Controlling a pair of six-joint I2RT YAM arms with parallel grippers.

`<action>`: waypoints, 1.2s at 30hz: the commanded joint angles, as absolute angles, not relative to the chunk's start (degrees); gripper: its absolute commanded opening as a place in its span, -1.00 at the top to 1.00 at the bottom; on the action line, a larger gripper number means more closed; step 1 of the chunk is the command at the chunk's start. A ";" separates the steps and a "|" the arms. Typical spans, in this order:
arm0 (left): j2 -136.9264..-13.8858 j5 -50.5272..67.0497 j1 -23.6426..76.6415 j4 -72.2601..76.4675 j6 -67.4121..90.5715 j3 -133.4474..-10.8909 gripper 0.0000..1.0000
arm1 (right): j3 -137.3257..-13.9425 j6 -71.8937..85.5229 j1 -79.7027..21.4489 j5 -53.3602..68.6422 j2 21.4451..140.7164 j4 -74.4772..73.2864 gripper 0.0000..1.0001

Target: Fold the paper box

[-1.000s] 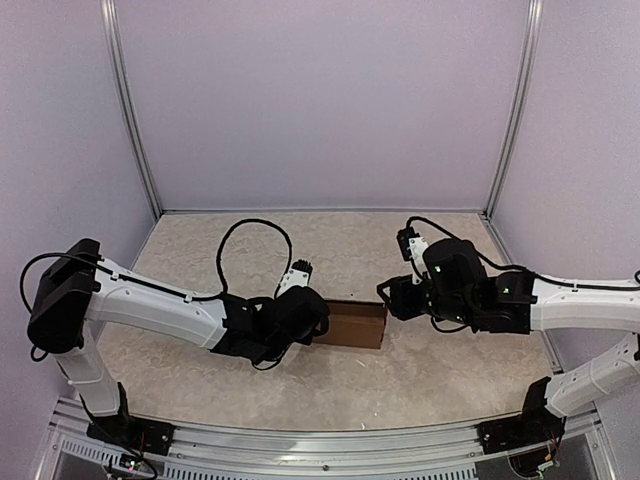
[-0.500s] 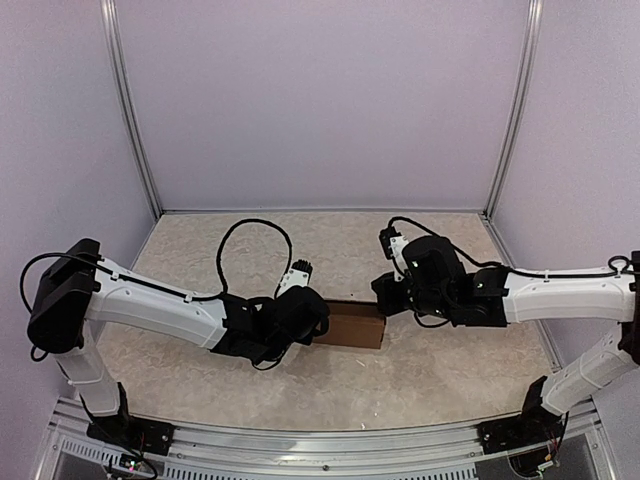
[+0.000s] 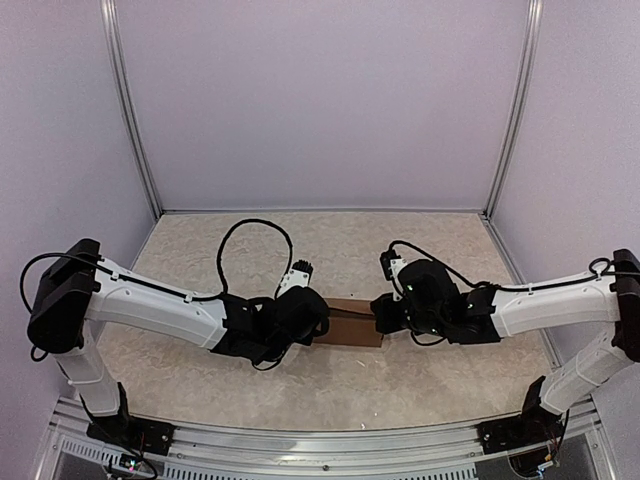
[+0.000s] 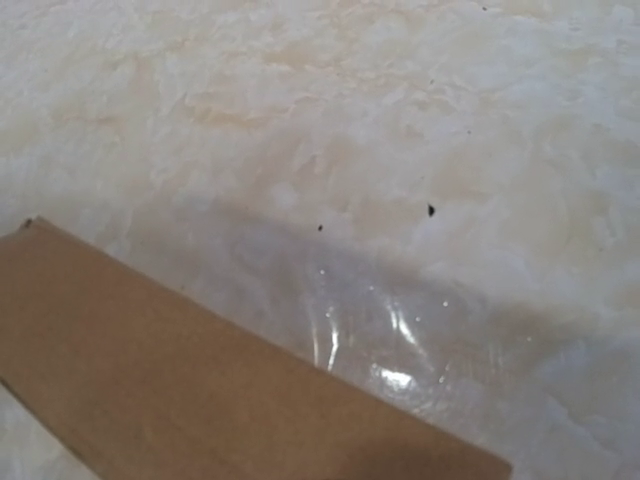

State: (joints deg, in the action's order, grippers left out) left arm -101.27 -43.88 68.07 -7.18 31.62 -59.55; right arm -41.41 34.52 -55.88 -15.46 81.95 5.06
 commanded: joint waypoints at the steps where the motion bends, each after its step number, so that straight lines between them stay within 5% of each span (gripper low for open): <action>1: -102.82 -42.22 68.73 -13.29 30.80 -60.11 0.84 | -41.27 34.58 -56.41 -17.34 83.08 -0.62 1.00; 9: -96.11 -39.63 68.73 -13.73 27.45 -58.27 0.00 | -43.62 33.82 -56.38 -18.30 85.52 -1.20 1.00; 17: -91.56 -28.17 68.31 -15.42 22.79 -58.35 -0.42 | -43.84 33.21 -56.38 -18.58 87.41 -0.56 1.00; 23: -86.11 -16.13 66.40 -14.26 20.04 -57.09 -0.45 | -43.77 32.87 -56.37 -18.08 88.41 -0.18 1.00; 26: -83.65 -11.91 64.20 -11.97 19.47 -56.08 -0.27 | -43.51 32.82 -56.40 -17.79 88.28 -0.18 1.00; 32: -80.69 2.38 55.58 -2.87 20.23 -53.37 1.00 | -42.83 32.30 -56.36 -17.13 87.25 -0.18 1.00; 36: -81.56 6.28 52.78 2.96 19.23 -52.80 1.00 | -42.24 32.38 -56.40 -16.97 86.54 1.62 1.00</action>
State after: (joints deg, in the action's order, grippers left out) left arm -81.38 -2.70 54.61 -5.26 20.23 -54.19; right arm -44.49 32.67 -55.90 -18.85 85.93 5.21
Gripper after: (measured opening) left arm 0.005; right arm 0.003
